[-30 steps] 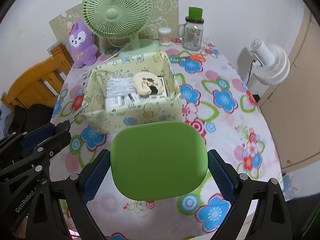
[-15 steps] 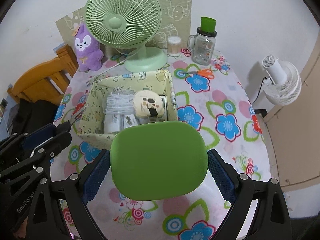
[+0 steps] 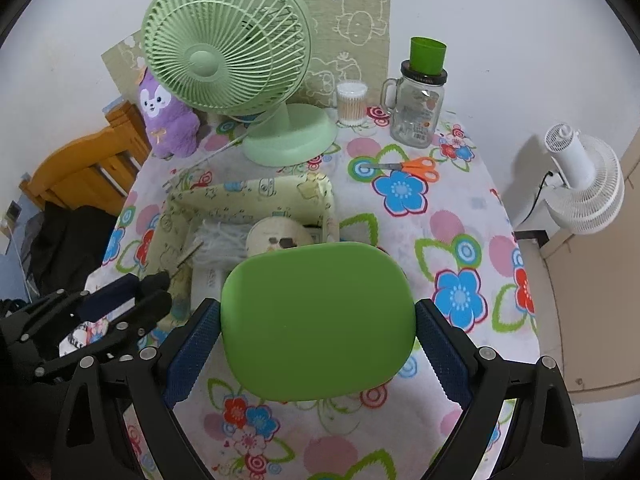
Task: Organize rigid objects
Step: 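Lower the key with the left tool while the right tool lowers the green case into the box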
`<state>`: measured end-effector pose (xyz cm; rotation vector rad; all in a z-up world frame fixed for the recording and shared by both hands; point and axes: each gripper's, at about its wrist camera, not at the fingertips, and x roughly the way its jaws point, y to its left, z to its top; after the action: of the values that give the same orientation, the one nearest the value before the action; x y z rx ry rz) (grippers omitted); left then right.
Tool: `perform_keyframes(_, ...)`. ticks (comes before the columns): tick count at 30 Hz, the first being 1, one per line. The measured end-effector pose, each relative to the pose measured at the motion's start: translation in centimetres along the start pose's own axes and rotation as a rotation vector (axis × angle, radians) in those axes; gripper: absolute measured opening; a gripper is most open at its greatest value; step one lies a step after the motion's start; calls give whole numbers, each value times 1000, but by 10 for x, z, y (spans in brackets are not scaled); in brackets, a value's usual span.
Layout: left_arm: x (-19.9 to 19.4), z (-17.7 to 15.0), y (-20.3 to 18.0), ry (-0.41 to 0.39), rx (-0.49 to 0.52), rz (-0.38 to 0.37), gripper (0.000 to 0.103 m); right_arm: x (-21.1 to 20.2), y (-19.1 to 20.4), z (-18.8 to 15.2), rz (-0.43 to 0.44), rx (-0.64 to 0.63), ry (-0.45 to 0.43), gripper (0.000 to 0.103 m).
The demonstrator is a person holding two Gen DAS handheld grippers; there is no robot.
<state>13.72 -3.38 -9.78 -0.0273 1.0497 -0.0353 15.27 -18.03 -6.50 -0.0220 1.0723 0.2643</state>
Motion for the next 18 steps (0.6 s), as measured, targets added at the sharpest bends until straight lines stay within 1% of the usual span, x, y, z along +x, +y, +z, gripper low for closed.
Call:
perform_keyframes(7,35,7,-16,55,-11,-16,32,22,-11,15,15,-9,30,96)
perform_keyframes(13,51,5,-24,94,-12,-23,32,36,-16,17,29,-24,53,96)
perform_keyframes(18,57,1,-25,117,-9,-9,33,43,-20,14,29,-26,75,96)
